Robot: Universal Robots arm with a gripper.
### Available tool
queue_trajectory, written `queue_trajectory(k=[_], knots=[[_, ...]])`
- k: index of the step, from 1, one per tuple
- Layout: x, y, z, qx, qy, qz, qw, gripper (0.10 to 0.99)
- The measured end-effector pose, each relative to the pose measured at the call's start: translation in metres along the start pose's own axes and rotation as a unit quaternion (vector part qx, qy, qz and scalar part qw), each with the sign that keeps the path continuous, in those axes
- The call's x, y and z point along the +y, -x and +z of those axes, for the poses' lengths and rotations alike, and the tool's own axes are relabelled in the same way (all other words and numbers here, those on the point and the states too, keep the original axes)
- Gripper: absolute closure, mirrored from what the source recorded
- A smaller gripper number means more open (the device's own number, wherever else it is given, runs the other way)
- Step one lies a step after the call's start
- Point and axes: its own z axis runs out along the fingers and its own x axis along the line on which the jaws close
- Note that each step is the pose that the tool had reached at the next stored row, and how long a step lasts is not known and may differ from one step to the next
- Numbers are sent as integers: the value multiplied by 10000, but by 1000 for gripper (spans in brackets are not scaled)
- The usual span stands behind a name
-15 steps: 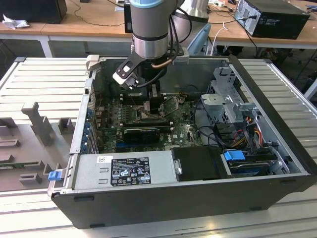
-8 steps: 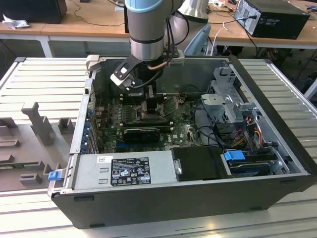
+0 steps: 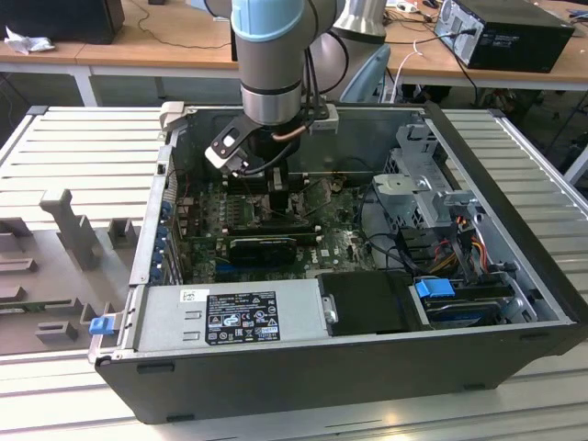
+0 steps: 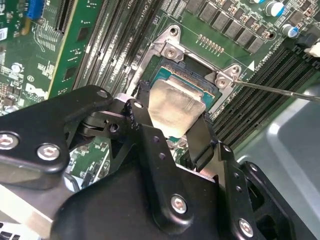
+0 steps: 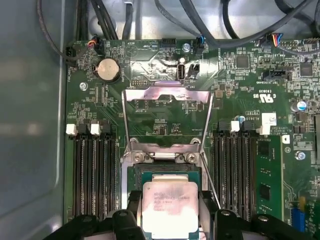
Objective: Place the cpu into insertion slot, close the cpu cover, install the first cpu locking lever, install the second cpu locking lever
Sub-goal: 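Place the cpu into insertion slot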
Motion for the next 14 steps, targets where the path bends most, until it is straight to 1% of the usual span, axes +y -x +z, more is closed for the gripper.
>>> queue_trajectory(k=[3,4,6,10,14], knots=[[-6,1,61,0,0,-4,10000,545],[-7,-3,72,2,-1,-74,10000,545],[-7,-15,83,9,-3,-159,9999,545],[-9,-17,102,3,-2,-99,10000,545],[-7,-18,119,2,-2,-96,10000,545]])
